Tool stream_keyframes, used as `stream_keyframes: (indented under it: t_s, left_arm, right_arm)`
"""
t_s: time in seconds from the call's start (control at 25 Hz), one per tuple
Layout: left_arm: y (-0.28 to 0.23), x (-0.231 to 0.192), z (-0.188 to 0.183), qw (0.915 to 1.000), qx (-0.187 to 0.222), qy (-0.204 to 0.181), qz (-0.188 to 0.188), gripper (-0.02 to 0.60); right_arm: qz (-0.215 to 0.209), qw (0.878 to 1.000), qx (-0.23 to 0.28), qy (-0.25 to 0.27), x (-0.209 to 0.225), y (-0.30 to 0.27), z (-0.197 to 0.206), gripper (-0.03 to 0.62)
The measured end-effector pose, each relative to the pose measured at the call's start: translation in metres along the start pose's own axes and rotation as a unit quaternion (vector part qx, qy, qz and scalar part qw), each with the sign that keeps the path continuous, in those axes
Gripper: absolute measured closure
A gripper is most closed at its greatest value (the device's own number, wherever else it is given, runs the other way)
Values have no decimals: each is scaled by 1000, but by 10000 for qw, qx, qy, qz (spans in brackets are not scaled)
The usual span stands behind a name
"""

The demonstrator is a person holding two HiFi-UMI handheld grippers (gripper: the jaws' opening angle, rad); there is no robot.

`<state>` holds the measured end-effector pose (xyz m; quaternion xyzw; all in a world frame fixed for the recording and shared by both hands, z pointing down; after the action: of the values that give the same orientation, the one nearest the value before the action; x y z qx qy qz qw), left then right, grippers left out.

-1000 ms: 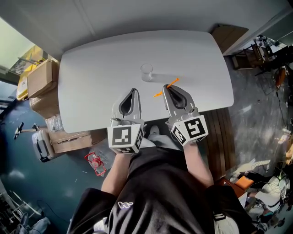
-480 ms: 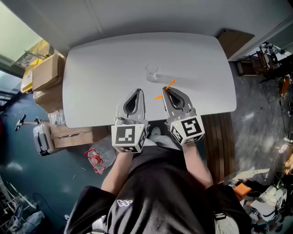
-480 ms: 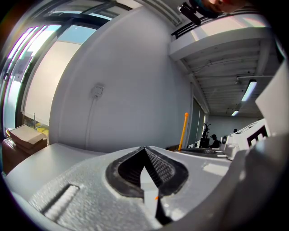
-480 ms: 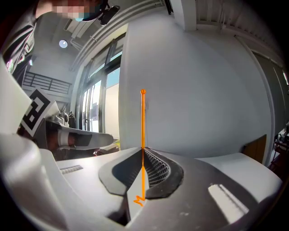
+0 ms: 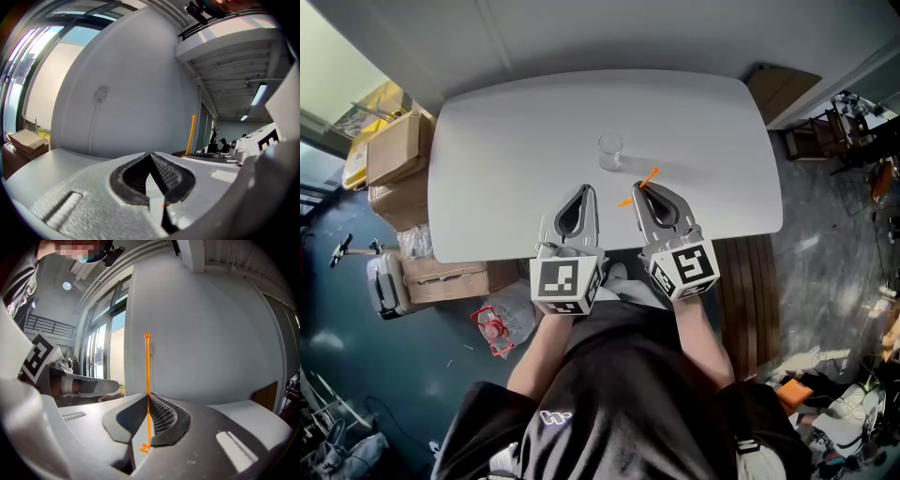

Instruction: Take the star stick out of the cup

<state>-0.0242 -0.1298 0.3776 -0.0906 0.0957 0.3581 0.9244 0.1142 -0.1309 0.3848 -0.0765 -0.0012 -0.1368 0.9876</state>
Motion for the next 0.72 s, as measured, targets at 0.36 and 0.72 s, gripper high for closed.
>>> stream_keyframes:
  t_s: [0.36,0.72]
  left_arm:
    - [0,1,-2,10000,77,-11,11,577]
    - [4,-2,3,10000,2,25,-9,577]
  right_arm:
    - [-9,10000,-1,-1,-1,1,0,582]
    - [-15,10000,-31,-41,-3,3,4,580]
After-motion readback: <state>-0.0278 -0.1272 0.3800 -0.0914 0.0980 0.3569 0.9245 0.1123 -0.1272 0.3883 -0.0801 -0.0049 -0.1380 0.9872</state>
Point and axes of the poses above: the fingertips, and each gripper's own axes: y backward along the fingers, x to its right, z out of its underside, the point moved 6 cm from there along y, backward along the fingers, and after that the axes turned 15 degrees about z, right-handed, at the moved point
